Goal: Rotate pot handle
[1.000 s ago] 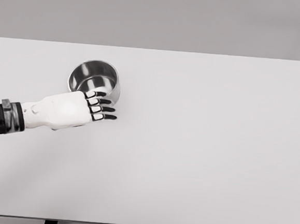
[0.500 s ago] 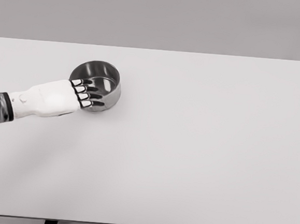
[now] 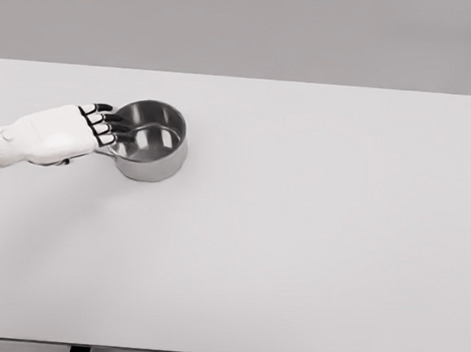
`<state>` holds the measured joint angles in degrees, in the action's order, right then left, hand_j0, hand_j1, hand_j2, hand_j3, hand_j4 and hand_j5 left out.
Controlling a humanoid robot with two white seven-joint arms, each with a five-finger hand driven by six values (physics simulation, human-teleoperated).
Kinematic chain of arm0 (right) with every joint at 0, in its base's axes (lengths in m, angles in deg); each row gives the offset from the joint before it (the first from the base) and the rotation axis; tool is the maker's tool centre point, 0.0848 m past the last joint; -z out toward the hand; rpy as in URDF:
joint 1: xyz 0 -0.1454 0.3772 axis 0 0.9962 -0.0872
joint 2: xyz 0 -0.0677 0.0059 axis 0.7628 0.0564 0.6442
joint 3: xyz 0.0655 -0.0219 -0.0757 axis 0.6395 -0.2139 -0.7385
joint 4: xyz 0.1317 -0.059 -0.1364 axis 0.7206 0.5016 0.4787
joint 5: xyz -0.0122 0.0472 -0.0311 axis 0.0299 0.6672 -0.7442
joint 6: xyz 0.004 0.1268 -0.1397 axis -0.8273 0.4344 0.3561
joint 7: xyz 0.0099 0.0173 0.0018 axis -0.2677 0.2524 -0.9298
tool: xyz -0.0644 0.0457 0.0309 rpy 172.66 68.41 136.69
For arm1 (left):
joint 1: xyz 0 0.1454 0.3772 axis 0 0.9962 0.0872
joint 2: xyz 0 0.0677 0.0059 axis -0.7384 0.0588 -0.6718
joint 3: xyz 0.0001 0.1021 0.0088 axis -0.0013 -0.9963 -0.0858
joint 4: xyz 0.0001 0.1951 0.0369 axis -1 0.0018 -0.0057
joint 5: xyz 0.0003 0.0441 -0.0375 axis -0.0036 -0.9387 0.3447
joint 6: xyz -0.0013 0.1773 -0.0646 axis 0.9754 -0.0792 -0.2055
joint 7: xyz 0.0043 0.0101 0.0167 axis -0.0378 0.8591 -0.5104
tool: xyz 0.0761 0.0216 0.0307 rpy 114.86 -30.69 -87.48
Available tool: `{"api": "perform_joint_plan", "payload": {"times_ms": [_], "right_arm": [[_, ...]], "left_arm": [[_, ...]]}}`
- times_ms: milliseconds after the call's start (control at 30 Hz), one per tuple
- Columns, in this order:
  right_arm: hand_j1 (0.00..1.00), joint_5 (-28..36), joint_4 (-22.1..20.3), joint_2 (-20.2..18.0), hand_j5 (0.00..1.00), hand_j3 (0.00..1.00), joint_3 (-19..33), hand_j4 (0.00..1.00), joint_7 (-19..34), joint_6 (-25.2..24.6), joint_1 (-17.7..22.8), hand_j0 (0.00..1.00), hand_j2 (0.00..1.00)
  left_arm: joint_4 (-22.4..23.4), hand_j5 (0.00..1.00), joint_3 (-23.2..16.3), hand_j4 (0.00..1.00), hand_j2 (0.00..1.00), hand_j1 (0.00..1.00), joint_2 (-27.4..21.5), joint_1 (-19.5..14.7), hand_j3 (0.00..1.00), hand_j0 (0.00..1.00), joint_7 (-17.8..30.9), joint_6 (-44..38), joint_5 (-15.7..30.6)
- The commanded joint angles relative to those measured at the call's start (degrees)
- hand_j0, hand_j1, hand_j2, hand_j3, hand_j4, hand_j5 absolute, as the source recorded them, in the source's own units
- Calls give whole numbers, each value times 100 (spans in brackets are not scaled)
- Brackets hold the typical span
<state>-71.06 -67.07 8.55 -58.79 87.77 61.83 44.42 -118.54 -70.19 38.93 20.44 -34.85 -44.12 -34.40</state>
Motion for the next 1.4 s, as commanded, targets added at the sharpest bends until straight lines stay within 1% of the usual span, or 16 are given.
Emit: {"api": "perform_joint_plan", "payload": {"times_ms": [0, 200, 367, 433, 533, 600, 667, 733, 867, 1000, 1133, 1267, 1333, 1367], "right_arm": [[100, 0, 0, 0, 100, 100, -2, 100, 1, -1, 0, 100, 100], [100, 0, 0, 0, 100, 100, 7, 100, 1, 8, 0, 100, 100], [100, 0, 0, 0, 100, 100, -2, 100, 1, -1, 0, 100, 100], [100, 0, 0, 0, 100, 100, -2, 100, 1, -1, 0, 100, 100], [100, 0, 0, 0, 100, 100, -2, 100, 1, -1, 0, 100, 100], [100, 0, 0, 0, 100, 100, -2, 100, 1, -1, 0, 100, 100], [100, 0, 0, 0, 100, 100, -2, 100, 1, -1, 0, 100, 100], [100, 0, 0, 0, 100, 100, -2, 100, 1, -1, 0, 100, 100], [100, 0, 0, 0, 100, 100, -2, 100, 1, 8, 0, 100, 100], [100, 0, 0, 0, 100, 100, -2, 100, 1, -1, 0, 100, 100], [100, 0, 0, 0, 100, 100, -2, 100, 1, -1, 0, 100, 100], [100, 0, 0, 0, 100, 100, -2, 100, 1, -1, 0, 100, 100], [100, 0, 0, 0, 100, 100, 7, 100, 1, -1, 0, 100, 100], [100, 0, 0, 0, 100, 100, 7, 100, 1, -1, 0, 100, 100]], "left_arm": [[134, 100, 135, 100, 100, 100, -19, 0, 100, 100, -3, -7, 11], [495, 100, 328, 100, 100, 100, -19, 9, 100, 100, -3, -7, 11], [829, 100, 381, 100, 100, 100, -19, 9, 100, 100, -3, -7, 20], [1013, 100, 381, 100, 100, 100, -19, -44, 100, 100, -3, -7, 20], [1145, 100, 381, 100, 100, 100, -10, -79, 100, 100, -3, -7, 20], [1180, 100, 372, 100, 100, 100, -2, -176, 100, 100, -3, -7, 20], [1216, 100, 381, 100, 100, 100, -2, -185, 100, 100, -3, -7, 20], [1224, 100, 390, 100, 100, 100, -2, -290, 100, 100, -3, -7, 20], [1330, 100, 372, 100, 100, 100, 42, -343, 100, 100, -3, -7, 20], [1339, 100, 346, 100, 100, 100, 51, -334, 100, 100, -3, -7, 20], [1242, 100, 302, 100, 100, 100, -2, -150, 100, 100, -3, -7, 20], [970, 100, 302, 100, 100, 100, -10, 0, 100, 100, -3, -7, 20], [671, 100, 311, 100, 100, 100, -10, 149, 100, 100, -3, -7, 29], [627, 100, 302, 100, 100, 100, -10, 158, 100, 100, -3, -7, 20]]}}
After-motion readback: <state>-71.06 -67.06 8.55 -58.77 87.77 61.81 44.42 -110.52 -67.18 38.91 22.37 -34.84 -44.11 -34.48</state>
